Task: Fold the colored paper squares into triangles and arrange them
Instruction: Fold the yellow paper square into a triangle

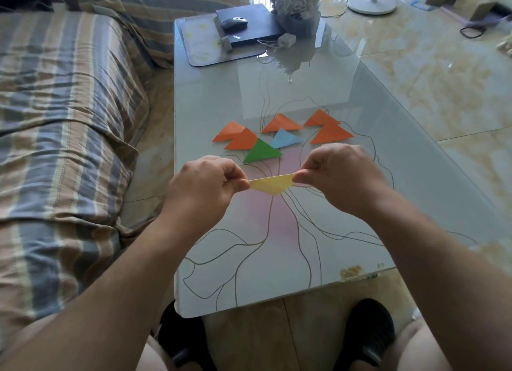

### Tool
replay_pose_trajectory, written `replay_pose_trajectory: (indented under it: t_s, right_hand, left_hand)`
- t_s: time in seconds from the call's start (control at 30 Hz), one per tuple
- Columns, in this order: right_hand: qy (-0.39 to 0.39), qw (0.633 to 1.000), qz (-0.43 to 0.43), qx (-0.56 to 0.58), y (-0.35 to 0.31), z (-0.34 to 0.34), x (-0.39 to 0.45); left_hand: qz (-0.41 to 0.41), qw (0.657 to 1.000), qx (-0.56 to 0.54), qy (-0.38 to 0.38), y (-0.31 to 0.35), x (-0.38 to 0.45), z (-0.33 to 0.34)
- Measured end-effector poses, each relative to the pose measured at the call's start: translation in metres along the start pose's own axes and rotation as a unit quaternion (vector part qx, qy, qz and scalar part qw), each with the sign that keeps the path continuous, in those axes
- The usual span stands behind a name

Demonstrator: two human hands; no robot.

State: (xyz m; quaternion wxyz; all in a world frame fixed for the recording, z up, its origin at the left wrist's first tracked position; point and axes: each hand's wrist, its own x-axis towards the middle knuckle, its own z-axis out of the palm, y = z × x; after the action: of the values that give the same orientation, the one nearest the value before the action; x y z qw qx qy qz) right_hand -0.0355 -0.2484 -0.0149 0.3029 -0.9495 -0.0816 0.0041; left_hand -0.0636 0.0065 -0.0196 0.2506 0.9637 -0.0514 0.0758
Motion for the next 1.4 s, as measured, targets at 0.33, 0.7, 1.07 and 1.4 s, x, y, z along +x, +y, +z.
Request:
replay_pose_trajectory:
  t_s: [0.33,0.7,1.07,1.4]
  right_hand:
    - [-0.088,0.866,0.215,0.443,-0.012,-0.004,0.0]
    - [-0.136,0.801,0.246,0.529,-0.013,-0.003,0.0]
    - [-0.022,0.91,0.118,0.397,-0.002,-0.007,0.003]
    - [-0.021,0.908,0.111,0.404,0.002,-0.004,0.004]
  left_hand:
    - [0.059,0.99,-0.059,0.116,0.013,-0.005,-0.007]
    - [0.158,0.97,-0.07,0.174,0.006,-0.003,0.002]
    - [-0.185,0.91,-0.346,-0.131,0.022,-0.001,0.008]
    - [-0.219,0.881,-0.404,-0.114,0.023,0.001,0.012]
